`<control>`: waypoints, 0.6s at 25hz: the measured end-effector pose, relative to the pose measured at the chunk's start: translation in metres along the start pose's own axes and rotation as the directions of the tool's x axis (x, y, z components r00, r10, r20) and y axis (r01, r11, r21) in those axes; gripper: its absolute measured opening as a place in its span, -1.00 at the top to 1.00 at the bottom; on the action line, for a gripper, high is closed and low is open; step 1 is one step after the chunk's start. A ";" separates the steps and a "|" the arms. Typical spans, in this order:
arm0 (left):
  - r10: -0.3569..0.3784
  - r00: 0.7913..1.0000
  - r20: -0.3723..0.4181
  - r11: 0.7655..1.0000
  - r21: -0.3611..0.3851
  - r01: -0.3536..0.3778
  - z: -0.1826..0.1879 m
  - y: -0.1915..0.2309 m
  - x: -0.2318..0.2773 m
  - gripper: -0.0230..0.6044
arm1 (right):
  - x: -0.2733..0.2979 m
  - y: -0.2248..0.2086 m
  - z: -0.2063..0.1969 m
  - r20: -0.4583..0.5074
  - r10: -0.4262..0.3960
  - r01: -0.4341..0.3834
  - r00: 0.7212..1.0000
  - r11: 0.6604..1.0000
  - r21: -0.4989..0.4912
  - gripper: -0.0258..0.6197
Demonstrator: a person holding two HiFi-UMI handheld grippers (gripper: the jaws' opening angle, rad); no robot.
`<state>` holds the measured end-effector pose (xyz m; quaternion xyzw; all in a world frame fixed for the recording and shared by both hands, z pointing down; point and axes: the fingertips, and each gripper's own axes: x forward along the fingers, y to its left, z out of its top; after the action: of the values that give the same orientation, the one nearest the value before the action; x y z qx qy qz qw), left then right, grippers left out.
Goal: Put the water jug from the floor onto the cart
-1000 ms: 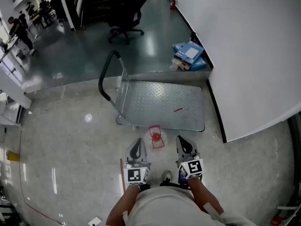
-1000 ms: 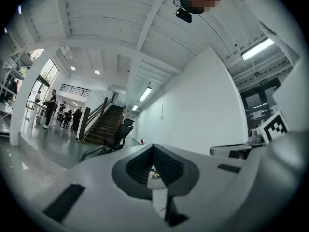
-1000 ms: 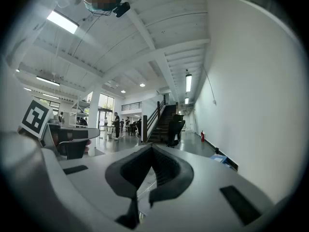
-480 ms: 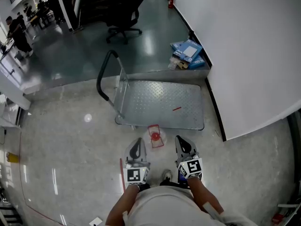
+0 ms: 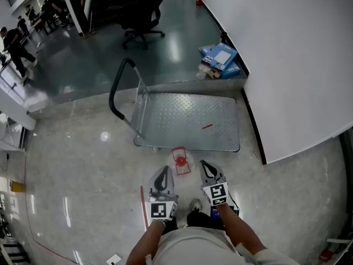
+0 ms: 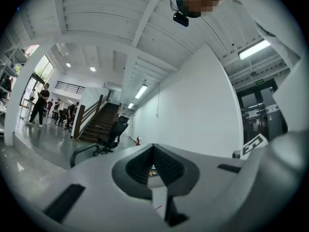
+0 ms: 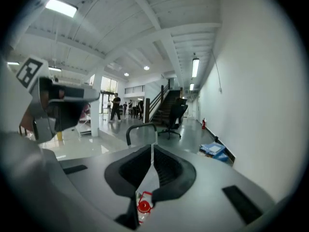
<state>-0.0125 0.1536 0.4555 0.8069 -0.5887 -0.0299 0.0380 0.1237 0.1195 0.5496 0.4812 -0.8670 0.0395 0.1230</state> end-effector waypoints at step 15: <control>-0.043 0.996 -0.073 0.999 0.007 0.043 -0.054 0.007 0.045 0.92 | 0.111 0.045 -0.274 -0.741 0.233 -0.476 0.630 0.869 -0.132 0.37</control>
<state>0.0000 0.1101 0.5098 0.8201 -0.5696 0.0014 0.0552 0.0777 0.1031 0.8443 0.2198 -0.8257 0.1046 0.5089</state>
